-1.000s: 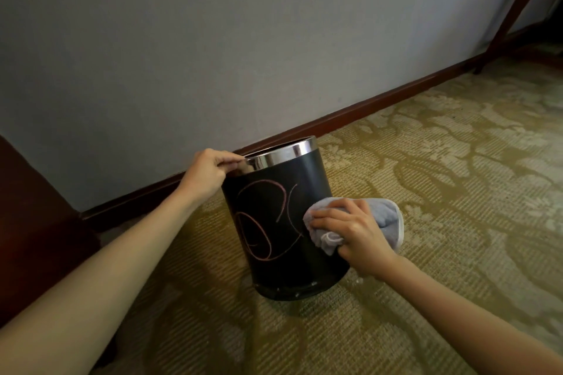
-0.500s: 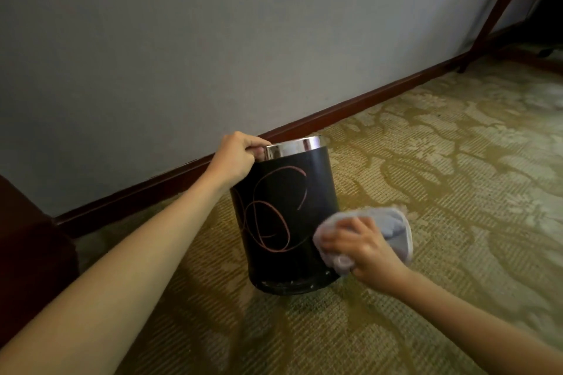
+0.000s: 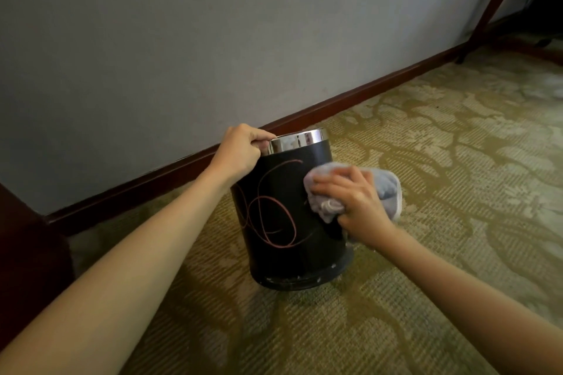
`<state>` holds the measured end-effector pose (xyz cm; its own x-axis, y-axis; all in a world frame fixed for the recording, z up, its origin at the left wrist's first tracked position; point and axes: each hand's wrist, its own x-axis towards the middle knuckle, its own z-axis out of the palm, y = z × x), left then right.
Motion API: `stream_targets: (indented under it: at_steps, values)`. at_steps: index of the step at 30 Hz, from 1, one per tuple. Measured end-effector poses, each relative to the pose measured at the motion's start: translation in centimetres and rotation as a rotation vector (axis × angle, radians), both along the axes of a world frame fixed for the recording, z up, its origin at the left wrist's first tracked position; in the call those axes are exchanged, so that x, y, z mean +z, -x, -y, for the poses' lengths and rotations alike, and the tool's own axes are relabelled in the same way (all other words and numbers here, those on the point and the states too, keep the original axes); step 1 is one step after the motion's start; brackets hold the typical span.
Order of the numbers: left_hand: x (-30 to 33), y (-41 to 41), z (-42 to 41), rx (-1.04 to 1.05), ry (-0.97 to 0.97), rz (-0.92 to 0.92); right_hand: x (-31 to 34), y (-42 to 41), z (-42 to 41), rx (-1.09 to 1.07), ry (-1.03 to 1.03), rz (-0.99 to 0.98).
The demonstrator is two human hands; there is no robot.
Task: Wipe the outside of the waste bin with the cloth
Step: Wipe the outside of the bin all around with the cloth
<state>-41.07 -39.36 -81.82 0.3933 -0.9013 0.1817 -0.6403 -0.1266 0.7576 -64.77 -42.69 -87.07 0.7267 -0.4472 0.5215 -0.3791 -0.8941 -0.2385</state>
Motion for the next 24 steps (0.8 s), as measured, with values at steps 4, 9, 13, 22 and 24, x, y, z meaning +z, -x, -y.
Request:
stream_targets:
  at_steps: [4,9,13,22,24]
  values:
    - [0.0,-1.0,-0.4,0.014,-0.024,-0.035,-4.7,3.8,-3.0,0.188,0.017,-0.211]
    - [-0.1,0.2,-0.9,-0.019,-0.006,0.005,-3.3,3.5,-1.6,0.2,0.083,-0.279]
    - [0.2,1.6,-0.7,-0.055,-0.015,0.043,1.9,0.0,1.3,-0.01,0.093,-0.047]
    - [0.4,0.0,-1.2,-0.028,-0.086,-0.002,-3.9,2.1,-3.5,0.122,0.062,-0.14]
    - [0.4,0.1,-1.4,-0.032,-0.091,0.0,-5.7,3.7,-5.0,0.203,0.073,-0.254]
